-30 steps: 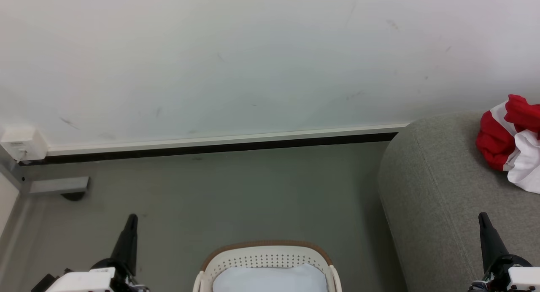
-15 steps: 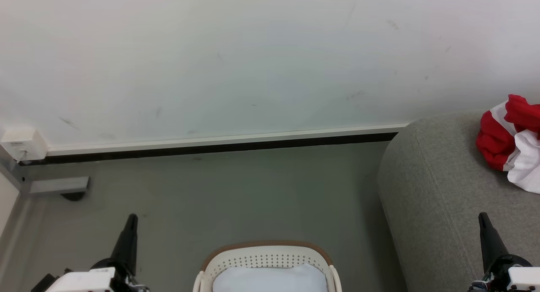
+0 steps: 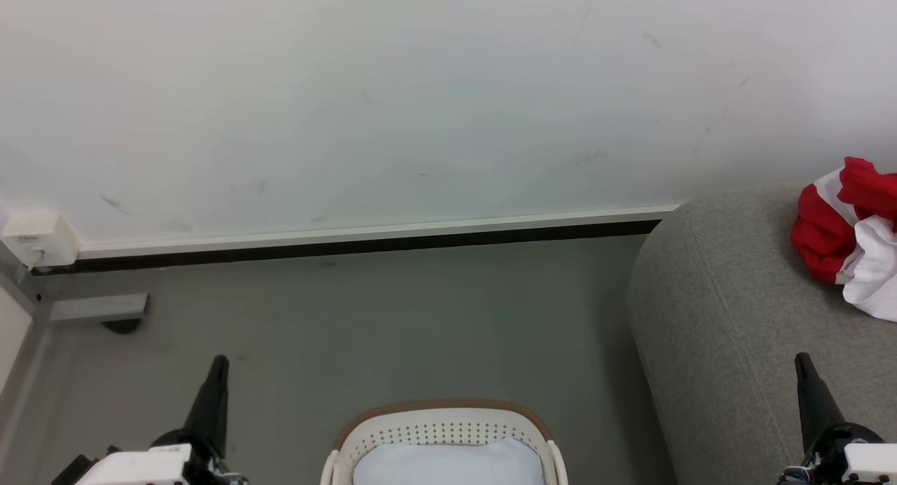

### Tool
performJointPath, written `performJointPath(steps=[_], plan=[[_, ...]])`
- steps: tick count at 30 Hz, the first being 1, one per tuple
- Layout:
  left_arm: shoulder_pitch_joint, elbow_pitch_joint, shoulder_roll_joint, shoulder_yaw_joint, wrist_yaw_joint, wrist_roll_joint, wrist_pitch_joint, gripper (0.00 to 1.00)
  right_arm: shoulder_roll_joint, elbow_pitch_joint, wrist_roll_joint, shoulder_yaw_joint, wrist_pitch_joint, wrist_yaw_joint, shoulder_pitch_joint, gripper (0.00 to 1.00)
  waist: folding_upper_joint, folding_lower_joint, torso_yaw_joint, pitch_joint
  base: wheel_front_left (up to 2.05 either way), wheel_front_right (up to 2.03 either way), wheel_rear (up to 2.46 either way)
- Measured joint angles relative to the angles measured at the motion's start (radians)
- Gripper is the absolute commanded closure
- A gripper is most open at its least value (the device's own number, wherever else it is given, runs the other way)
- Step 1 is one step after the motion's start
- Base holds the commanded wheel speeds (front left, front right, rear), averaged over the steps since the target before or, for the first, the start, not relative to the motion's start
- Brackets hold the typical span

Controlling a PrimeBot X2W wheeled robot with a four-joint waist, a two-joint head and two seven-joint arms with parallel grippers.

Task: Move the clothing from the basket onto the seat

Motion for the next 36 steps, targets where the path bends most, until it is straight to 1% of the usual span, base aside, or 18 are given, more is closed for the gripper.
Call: performJointPath(steps=[36], plan=[[0.000,0.000,0.000,0.000,0.000,0.000,0.000,1.00,0.000,0.000,0.000,0.000,0.000,0.000,0.000,1.00,0.0000,0.0000,0.000,0.000,0.00,0.00,0.00]])
